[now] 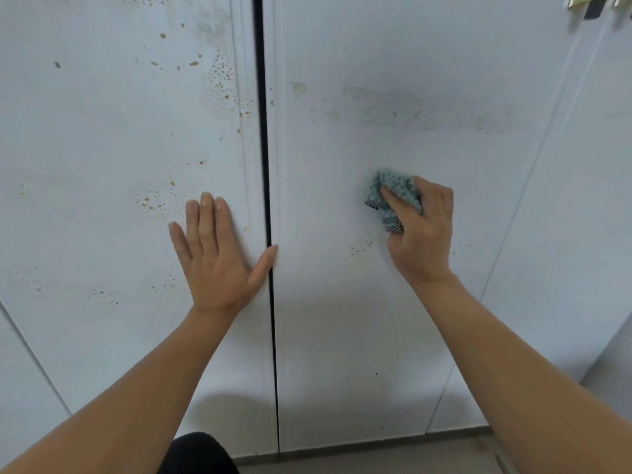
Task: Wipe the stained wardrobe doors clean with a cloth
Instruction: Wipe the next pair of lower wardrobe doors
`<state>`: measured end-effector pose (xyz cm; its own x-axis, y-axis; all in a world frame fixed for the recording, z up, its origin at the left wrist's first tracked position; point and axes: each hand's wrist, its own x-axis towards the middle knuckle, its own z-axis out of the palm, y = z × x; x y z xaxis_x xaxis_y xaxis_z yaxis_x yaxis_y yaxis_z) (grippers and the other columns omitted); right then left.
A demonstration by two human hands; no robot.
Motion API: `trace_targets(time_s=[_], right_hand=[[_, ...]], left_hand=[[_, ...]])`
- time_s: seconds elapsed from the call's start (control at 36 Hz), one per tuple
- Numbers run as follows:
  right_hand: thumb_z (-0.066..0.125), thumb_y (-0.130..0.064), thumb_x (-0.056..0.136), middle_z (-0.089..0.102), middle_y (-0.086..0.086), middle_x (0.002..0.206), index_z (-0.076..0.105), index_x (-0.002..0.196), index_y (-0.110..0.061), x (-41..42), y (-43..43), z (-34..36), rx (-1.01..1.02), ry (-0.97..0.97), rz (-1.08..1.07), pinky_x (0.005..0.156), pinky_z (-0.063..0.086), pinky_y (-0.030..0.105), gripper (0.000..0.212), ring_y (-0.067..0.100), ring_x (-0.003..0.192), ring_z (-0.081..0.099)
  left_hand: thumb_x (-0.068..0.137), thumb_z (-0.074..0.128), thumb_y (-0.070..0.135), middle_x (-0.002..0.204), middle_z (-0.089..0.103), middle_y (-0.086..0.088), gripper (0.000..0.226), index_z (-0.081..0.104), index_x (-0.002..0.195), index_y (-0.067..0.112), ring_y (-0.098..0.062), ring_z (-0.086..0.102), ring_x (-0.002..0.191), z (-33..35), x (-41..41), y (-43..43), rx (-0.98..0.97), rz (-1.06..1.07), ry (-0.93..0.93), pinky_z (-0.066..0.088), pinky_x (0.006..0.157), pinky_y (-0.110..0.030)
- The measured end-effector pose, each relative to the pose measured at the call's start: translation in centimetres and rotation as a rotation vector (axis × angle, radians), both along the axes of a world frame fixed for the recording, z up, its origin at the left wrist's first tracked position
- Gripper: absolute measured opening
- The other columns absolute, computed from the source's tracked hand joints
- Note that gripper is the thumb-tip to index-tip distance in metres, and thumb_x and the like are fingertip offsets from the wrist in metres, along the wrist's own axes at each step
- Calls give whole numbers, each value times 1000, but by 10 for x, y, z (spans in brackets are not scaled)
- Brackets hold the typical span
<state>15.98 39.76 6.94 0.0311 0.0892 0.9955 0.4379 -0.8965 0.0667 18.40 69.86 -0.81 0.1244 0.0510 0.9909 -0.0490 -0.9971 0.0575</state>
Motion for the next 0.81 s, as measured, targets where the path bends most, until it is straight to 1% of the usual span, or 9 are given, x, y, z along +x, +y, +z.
trace_targets(time_s=[0.08,0.22,0.31,0.47,0.56,0.61,0.67,0.75,0.81], right_hand=[[52,11,82,60,23,119,74,116,-5,7,10,-27,-38,44,7,103,34,27,44,40,103,52],[66,-11,95,56,14,125,78,91,-5,12,15,-94,-400,63,84,95,48,43,14,36,109,53],[69,-15,94,65,14,119,74,80,-6,11,10,-98,-589,85,116,88,53,45,17,35,105,57],[53,-5,99,67,24,110,77,106,-2,2,9,-60,-174,68,40,89,49,42,26,39,100,56],[65,-7,93,67,19,114,76,87,-4,3,13,-88,-417,87,84,84,52,47,13,38,102,56],[68,-12,93,70,16,114,71,74,-6,3,10,-95,-607,145,138,81,53,47,20,34,104,56],[69,-12,93,71,15,112,70,73,-6,3,5,-88,-630,146,154,81,53,46,21,33,103,57],[72,-6,89,70,19,110,78,87,-5,2,5,-71,-359,134,108,86,52,45,7,35,102,55],[72,-2,88,68,21,111,78,98,-4,1,12,-73,-228,126,77,87,51,44,12,37,103,54]], left_hand=[[93,55,71,162,34,-27,104,32,158,-6,-45,29,152,1,6,-6,-1,39,-36,23,120,-69],[93,53,74,162,35,-26,105,32,158,-6,-45,32,151,-2,11,-5,3,69,-44,25,120,-69],[93,53,74,162,35,-27,105,31,158,-6,-45,31,151,-2,10,-5,6,69,-33,25,120,-69],[93,52,73,162,35,-28,105,30,158,-6,-46,32,150,-2,9,-6,2,72,-22,25,120,-68],[94,52,73,162,35,-27,104,28,159,-5,-46,31,151,-3,9,-5,1,67,-9,24,120,-68],[94,52,73,162,34,-27,104,28,160,-5,-46,31,151,-2,9,-5,-3,68,-11,25,120,-69],[94,51,73,162,35,-27,104,28,160,-5,-46,31,151,-3,9,-5,-4,62,-14,25,120,-69],[95,50,73,162,35,-27,104,27,160,-4,-45,30,151,-3,9,-5,-5,63,-17,24,120,-68],[95,50,74,162,35,-27,104,27,160,-4,-45,30,151,-4,9,-5,-5,68,-18,23,121,-67]])
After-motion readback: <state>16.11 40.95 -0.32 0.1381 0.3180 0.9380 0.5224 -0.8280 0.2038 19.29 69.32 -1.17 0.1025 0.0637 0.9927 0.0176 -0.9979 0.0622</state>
